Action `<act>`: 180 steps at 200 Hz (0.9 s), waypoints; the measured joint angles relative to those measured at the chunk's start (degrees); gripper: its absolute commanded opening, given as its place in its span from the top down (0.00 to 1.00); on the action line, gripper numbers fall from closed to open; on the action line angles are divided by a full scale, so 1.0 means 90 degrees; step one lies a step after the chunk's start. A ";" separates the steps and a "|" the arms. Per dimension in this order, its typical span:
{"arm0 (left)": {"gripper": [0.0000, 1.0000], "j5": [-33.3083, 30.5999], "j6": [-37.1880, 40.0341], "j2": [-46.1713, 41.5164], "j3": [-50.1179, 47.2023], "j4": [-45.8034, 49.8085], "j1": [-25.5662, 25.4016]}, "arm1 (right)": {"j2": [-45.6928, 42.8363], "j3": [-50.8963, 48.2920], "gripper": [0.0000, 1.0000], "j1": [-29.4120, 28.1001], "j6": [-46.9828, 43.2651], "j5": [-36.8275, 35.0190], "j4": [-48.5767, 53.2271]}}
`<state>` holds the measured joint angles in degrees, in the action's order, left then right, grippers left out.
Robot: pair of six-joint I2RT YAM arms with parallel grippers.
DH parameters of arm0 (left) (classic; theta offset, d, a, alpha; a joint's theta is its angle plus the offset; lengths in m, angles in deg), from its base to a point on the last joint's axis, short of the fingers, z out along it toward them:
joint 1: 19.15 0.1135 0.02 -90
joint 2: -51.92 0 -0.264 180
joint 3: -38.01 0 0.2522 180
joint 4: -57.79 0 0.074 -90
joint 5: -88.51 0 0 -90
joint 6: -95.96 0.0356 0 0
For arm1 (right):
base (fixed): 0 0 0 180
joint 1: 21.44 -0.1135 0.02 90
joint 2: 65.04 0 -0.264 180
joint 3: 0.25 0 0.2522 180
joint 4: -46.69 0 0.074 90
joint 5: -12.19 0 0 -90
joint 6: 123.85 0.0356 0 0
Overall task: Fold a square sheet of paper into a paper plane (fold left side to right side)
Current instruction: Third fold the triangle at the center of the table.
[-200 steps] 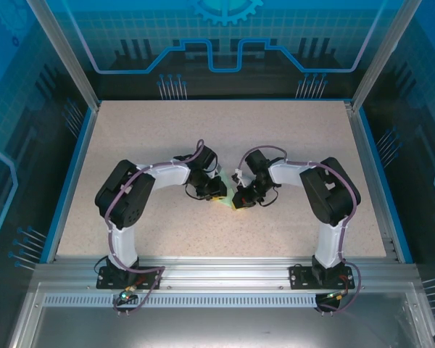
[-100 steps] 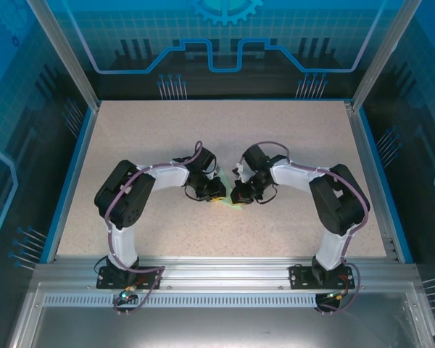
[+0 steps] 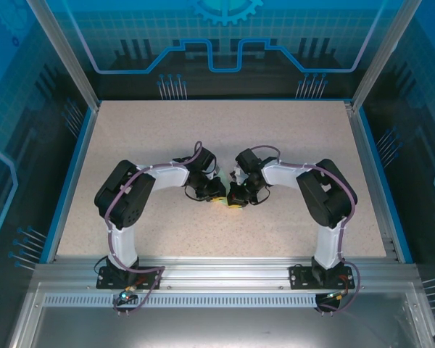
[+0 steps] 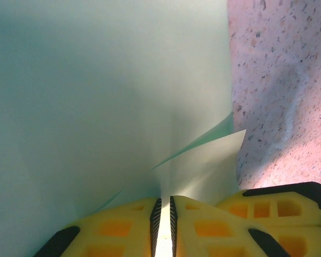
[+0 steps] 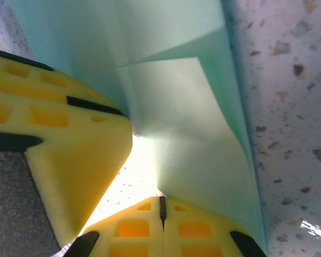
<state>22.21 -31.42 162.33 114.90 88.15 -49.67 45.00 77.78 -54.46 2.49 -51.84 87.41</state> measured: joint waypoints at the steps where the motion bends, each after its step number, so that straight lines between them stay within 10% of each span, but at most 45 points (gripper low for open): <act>1: 0.81 0.0000 0.0000 0.0000 0.0000 0.0000 0.0000 | 0.0002 0.0000 1.00 0.0000 0.0002 -0.0005 0.0000; 180: 0.82 -0.0036 0.0000 0.0019 0.0015 -0.0002 -0.0015 | -0.1336 -0.1071 1.00 0.0743 -0.0476 -0.0573 0.0384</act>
<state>21.88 -31.42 162.50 115.03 88.13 -49.80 32.98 68.15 -47.77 -1.80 -56.99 90.87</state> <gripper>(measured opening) 0.177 0.042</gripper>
